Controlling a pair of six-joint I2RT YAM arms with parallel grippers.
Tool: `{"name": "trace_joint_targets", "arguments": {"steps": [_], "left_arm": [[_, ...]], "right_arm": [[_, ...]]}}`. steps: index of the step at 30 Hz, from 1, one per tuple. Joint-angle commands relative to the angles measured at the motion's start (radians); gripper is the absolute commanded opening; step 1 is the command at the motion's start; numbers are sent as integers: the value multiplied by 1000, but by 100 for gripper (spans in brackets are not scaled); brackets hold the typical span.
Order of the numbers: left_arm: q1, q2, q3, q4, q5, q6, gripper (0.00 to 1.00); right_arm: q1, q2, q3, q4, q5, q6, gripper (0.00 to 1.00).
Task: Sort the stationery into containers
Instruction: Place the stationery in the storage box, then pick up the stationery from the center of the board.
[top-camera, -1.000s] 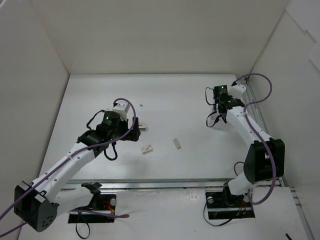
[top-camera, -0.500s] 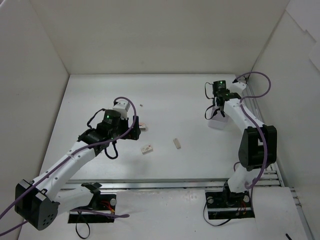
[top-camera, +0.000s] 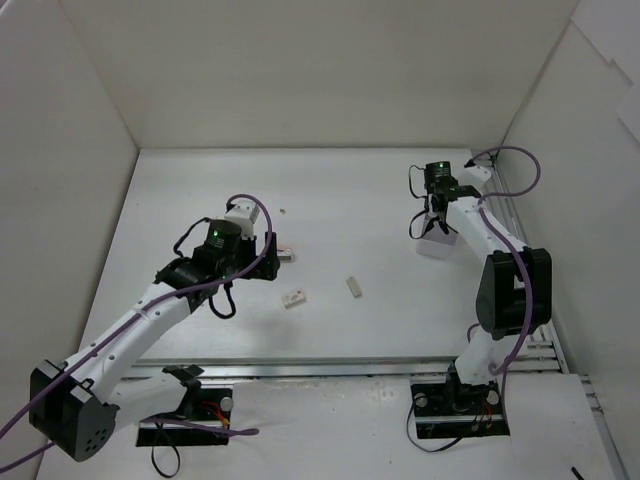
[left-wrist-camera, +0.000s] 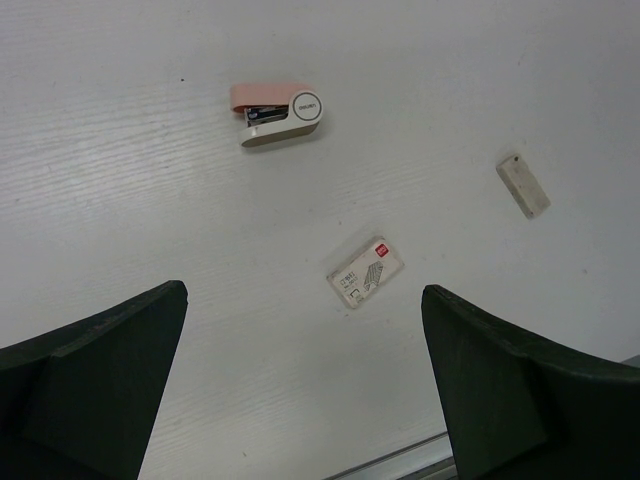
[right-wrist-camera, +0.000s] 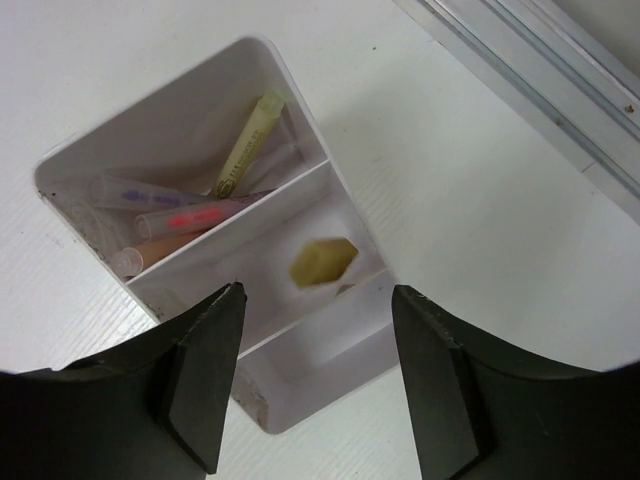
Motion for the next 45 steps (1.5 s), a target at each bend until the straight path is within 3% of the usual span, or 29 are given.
{"name": "trace_joint_targets", "arguments": {"steps": [1,3,5,7,10,13,14,17,19,25,29,34,37,38,41,42,45], "left_arm": [[8,-32,55,8,-16,7,100],[8,-35,53,8,-21,8,100],[8,-39,50,8,-21,8,100],[8,-44,50,3,-21,10,100],[8,-58,47,3,-21,14,100],[8,-68,30,17,-56,25,100],[8,-68,27,20,-56,29,100],[8,-65,20,37,-50,37,100],[8,-62,20,45,-42,39,100],[8,-65,21,19,-44,33,100],[8,-84,4,6,-50,25,100],[8,-99,0,-8,-65,22,100],[8,-96,1,-11,-68,23,100],[8,-96,1,-11,-68,22,100],[8,-96,1,-12,-68,22,100],[8,-95,1,-11,-68,23,100],[8,-99,0,-11,-68,22,100]], "right_arm": [[-5,-26,26,23,-1,6,59],[0,-49,18,29,-37,-37,74],[31,-84,-2,35,-8,-86,79],[49,-127,-22,35,-1,-131,97],[89,-192,-63,44,-77,-264,98],[143,-242,-121,44,-282,-439,98],[175,-250,-138,44,-447,-518,98],[247,-247,-193,55,-737,-632,98],[296,-205,-212,64,-804,-669,98],[457,-33,-157,69,-777,-666,98],[555,43,-124,73,-670,-663,98],[575,75,-135,73,-584,-631,97],[574,76,-147,75,-579,-610,83],[575,78,-151,75,-549,-603,71],[577,76,-163,73,-524,-590,50],[574,73,-169,73,-516,-584,37],[574,46,-177,75,-470,-577,22]]}}
